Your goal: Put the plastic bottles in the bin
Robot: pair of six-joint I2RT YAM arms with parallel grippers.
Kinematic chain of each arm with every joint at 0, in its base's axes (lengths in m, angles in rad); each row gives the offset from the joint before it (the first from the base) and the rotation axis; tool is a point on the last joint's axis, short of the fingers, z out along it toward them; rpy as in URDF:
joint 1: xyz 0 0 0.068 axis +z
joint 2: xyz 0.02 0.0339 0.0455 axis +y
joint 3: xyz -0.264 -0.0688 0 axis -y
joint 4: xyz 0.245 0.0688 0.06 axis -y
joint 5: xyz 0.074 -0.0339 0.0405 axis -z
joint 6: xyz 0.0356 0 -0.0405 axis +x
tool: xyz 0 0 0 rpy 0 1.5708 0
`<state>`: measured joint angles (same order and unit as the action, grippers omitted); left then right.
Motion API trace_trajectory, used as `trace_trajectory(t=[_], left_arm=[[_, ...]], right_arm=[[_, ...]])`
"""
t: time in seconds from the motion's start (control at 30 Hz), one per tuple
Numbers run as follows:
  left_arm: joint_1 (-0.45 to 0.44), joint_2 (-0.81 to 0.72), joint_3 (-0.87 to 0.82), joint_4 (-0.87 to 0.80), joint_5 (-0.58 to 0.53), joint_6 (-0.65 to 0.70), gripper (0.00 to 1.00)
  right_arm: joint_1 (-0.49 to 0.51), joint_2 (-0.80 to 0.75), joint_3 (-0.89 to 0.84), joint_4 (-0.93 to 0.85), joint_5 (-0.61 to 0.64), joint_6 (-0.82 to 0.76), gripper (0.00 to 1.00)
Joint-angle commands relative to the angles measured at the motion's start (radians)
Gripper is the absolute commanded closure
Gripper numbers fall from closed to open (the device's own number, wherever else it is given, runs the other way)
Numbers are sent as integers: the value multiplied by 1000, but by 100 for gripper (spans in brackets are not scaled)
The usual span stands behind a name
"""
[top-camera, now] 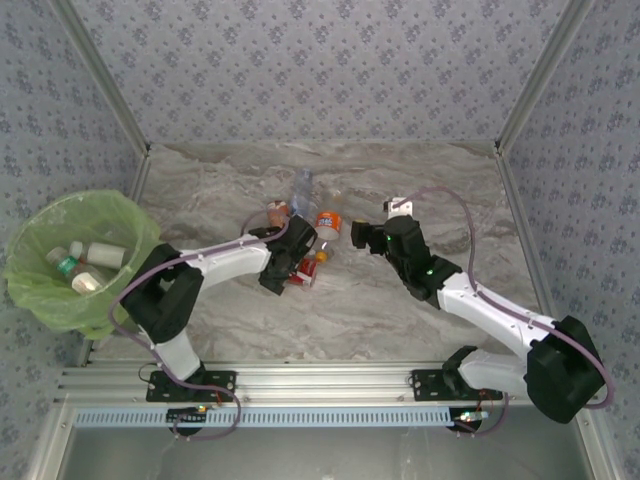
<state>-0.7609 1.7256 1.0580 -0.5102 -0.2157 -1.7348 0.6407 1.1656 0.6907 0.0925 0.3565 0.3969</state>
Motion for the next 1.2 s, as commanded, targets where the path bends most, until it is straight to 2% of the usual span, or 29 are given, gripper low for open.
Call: trace_trajectory(t=[0.0,0.17,0.27,0.43,0.73,0.87,1.03,1.17], left_arm=[[-14,24,22,3,4,49,10],[-13,-2,-48,9,-28,93,13],[-13,-56,-117,102,-74,229,18],[2,-144,-193,159,-130,416,20],[108,-155,-220,159,23,703,13],[101,-106,-173,127,71,762,12],[53,-61,-111,128,67,817,11],[30,-21,-64,132,65,851,19]], right_arm=[[-6,-15,-7,-5,29,18,1],[-7,-17,-8,-7,30,19,1],[-8,-15,-10,-6,32,17,1],[-10,-8,-7,5,30,24,1],[-10,8,7,1,21,28,1],[-11,9,8,1,22,30,1],[-12,11,8,-2,25,32,1],[-12,12,12,-7,27,31,1]])
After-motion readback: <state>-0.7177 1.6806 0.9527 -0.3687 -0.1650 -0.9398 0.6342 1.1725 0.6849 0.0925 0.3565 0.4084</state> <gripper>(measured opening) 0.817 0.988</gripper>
